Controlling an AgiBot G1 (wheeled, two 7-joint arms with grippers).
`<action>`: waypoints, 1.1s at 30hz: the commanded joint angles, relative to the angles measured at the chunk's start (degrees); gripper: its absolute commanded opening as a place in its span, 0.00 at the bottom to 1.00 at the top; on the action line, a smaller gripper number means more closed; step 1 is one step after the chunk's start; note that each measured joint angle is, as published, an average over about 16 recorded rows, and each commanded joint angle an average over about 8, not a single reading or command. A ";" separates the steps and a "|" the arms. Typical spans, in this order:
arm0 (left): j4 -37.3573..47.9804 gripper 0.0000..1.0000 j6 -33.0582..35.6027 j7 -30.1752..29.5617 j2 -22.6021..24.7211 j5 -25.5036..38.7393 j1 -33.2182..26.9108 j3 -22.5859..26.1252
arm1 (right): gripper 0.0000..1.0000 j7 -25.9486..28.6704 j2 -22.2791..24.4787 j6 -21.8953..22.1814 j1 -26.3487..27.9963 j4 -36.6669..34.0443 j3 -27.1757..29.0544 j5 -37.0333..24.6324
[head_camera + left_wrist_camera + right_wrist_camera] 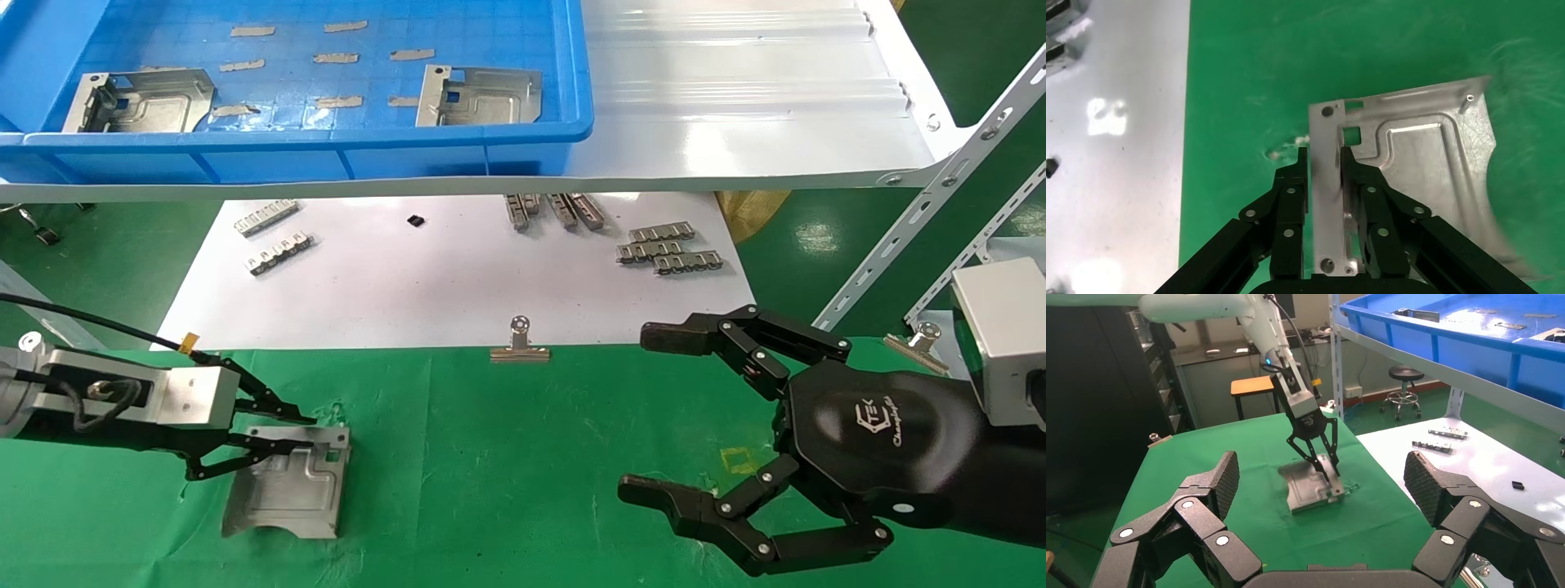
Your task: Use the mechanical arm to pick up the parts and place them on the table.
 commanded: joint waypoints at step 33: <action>4.24 1.00 2.47 -4.60 -0.36 -6.41 3.28 -4.38 | 1.00 0.00 0.01 0.02 -0.01 -0.02 0.00 0.01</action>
